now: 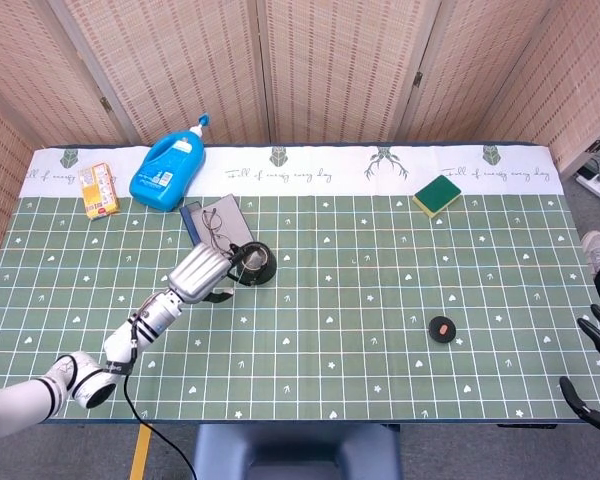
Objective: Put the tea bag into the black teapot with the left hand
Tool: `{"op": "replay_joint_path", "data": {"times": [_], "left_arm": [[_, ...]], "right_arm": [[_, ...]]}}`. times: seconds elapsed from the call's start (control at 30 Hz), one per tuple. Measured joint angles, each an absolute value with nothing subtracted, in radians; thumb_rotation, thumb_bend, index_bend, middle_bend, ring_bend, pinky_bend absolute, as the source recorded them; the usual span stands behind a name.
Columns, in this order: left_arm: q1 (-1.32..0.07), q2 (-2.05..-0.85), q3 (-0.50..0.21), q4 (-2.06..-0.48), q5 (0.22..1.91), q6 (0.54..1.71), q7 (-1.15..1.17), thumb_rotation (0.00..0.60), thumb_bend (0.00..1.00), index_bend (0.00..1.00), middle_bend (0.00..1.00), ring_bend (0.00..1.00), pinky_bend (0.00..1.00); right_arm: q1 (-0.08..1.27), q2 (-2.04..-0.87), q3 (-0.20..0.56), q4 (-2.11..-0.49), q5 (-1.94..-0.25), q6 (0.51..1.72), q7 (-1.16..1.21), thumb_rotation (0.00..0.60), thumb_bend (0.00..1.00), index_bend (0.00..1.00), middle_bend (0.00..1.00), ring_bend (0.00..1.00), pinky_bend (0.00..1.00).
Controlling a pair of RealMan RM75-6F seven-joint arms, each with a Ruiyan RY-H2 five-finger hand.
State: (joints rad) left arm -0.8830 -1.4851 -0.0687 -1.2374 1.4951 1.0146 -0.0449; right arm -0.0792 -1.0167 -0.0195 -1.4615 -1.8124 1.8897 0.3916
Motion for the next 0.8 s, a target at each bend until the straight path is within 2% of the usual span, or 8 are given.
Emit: {"op": "replay_joint_path", "data": {"times": [0.4,0.63,0.7,0.77,0.8], "left_arm": [[-0.846,-1.397,-0.073,-1.379,1.482,1.028,0.052,0.6,0.27,0.05,1.0,1.0,1.0],[-0.795,-1.29,-0.066,-1.53,1.475,1.07,0.101,0.6,0.27,0.05,1.0,0.99,1.0],[-0.771,-1.249,-0.065,-1.575,1.467,1.092,0.113,0.6,0.27,0.06,0.97,0.94,1.0],[-0.731,-1.197,-0.06,-1.626,1.453,1.126,0.128,0.6,0.27,0.05,0.86,0.8,0.94],[-0.71,-1.174,-0.056,-1.646,1.445,1.143,0.132,0.6,0.27,0.05,0.76,0.72,0.87]], "right_arm": [[-0.079,-1.018,-0.023,-1.465,-1.817,1.891,0.382,0.6,0.42,0.0,0.0,0.0,0.0],[-0.079,-1.019,-0.026,-1.465,-1.822,1.892,0.378,0.6,0.42,0.0,0.0,0.0,0.0],[-0.077,-1.018,-0.027,-1.465,-1.824,1.889,0.377,0.6,0.42,0.0,0.0,0.0,0.0],[-0.074,-1.016,-0.029,-1.465,-1.827,1.883,0.377,0.6,0.42,0.0,0.0,0.0,0.0],[-0.071,-1.015,-0.03,-1.465,-1.828,1.877,0.378,0.6,0.42,0.0,0.0,0.0,0.0]]}}
